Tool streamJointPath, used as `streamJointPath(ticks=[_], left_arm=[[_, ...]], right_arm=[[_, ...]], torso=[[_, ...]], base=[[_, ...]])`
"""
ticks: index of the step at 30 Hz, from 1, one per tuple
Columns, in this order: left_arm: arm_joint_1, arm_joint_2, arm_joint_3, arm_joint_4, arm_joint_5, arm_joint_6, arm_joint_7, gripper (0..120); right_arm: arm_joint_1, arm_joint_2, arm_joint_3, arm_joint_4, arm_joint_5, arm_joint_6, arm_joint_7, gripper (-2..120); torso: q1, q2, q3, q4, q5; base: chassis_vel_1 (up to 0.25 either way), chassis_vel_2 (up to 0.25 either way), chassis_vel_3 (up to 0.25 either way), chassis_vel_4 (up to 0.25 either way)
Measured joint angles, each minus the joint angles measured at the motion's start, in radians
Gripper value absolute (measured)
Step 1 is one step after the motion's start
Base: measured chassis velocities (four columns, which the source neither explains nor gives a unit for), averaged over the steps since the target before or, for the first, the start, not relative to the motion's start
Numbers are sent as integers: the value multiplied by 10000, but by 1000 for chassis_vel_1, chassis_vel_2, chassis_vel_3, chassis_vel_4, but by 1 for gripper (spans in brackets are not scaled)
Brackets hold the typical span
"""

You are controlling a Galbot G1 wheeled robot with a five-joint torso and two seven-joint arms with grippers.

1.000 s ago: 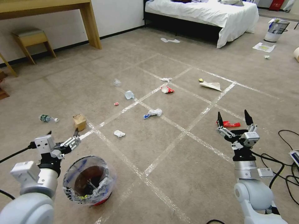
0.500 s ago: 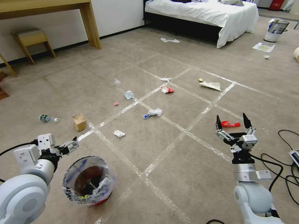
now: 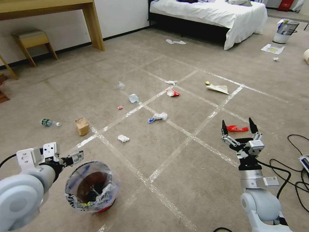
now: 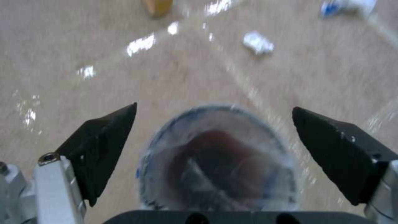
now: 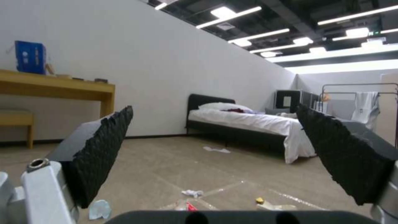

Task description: Pick up the trash bin and place the garbage on the floor into it.

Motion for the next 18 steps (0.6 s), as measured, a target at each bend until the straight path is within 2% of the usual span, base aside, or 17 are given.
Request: streamJointPath(ticks=[1,2,3,4,5,6,9,11,16,18], left_arm=[[0,0,0,0,0,0,0,99],[-104,230,-26,309,-331,162,158,99],[-104,230,-26,309,-331,162,158,99],[-147,418,-39,498,-545,255,258,99],[-192,625,-53,684,-973,335,314,99],[-192,625,-53,684,-973,335,314,99],[-472,962,-53,1098,-2112,378,405,99],[-610,1095,-38,1330,-2362,378,562,99],[-804,1395,105,2009,-2329,378,1042,99],[-873,1447,204,2486,-1998,375,1405,99]], right_arm=[[0,0,0,0,0,0,0,100],[-17,-2,5,16,1,7,-1,100],[-17,-2,5,16,1,7,-1,100],[-22,-5,9,37,0,11,-6,100],[-23,-5,9,53,0,12,-15,100],[-23,-5,9,53,0,12,-15,100],[-21,8,-10,28,-29,23,-41,100],[-18,22,-36,-12,-51,28,-52,100],[-6,66,-85,-92,-113,35,-78,100],[30,70,-102,-140,-119,39,-83,100]], torso=[[0,0,0,0,0],[0,0,0,-1,-1],[0,0,0,-1,-1],[0,0,0,-1,-1],[0,0,0,0,-1],[0,0,0,0,-1],[0,0,0,0,-1],[0,0,0,-2,1],[0,-1,0,-1,0],[0,0,0,0,0]], base=[[0,0,0,0],[0,0,0,0],[0,0,0,0],[0,0,0,0],[0,0,0,0],[0,0,0,0],[0,0,0,0],[0,0,0,0],[0,0,0,0],[0,0,0,0]])
